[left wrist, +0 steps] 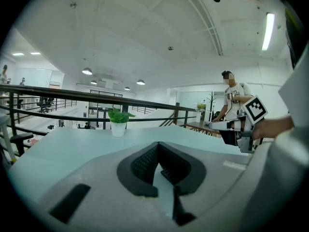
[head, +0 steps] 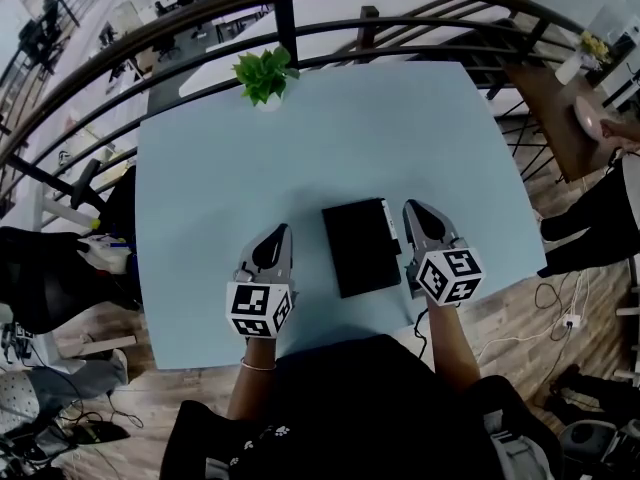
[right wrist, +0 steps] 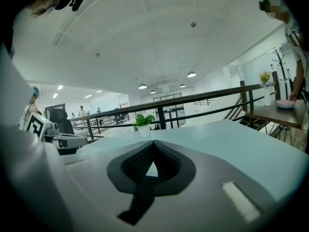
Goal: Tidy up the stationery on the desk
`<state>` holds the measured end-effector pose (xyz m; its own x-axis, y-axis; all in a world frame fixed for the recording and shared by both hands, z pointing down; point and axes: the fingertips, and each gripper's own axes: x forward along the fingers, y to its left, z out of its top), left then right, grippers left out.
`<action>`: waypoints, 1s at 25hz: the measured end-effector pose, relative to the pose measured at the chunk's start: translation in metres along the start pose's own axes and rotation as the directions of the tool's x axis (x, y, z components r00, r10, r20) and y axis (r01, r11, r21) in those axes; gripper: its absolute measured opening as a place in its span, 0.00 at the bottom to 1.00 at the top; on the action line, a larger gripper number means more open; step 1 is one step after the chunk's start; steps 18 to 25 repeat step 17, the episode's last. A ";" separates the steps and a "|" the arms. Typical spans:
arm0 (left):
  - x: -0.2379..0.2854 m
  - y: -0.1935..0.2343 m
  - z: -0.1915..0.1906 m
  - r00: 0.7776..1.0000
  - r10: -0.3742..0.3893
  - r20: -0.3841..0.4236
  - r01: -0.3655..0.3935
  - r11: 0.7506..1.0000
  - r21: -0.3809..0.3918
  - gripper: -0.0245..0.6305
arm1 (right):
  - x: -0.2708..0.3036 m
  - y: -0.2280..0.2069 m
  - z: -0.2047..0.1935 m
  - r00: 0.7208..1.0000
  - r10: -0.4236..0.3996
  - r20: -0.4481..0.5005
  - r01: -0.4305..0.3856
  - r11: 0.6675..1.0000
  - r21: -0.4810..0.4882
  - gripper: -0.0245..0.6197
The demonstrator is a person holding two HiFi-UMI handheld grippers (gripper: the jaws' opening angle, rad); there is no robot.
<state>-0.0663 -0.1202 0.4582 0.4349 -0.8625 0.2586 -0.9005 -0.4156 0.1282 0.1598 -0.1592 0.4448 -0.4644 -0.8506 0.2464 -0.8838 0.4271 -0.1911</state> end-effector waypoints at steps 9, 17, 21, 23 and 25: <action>0.002 0.005 0.000 1.000 0.009 -0.001 -0.009 1.000 -0.002 0.03 | 0.006 0.000 0.002 1.000 0.009 0.003 -0.009 1.000 0.002 0.05; 0.002 0.004 -0.001 1.000 0.013 -0.003 -0.013 1.000 -0.001 0.03 | 0.007 0.000 0.001 1.000 0.013 0.003 -0.013 1.000 0.003 0.05; 0.002 0.004 -0.001 1.000 0.013 -0.003 -0.013 1.000 -0.001 0.03 | 0.007 0.000 0.001 1.000 0.013 0.003 -0.013 1.000 0.003 0.05; 0.002 0.004 -0.001 1.000 0.013 -0.003 -0.013 1.000 -0.001 0.03 | 0.007 0.000 0.001 1.000 0.013 0.003 -0.013 1.000 0.003 0.05; 0.002 0.004 -0.001 1.000 0.013 -0.003 -0.013 1.000 -0.001 0.03 | 0.007 0.000 0.001 1.000 0.013 0.003 -0.013 1.000 0.003 0.05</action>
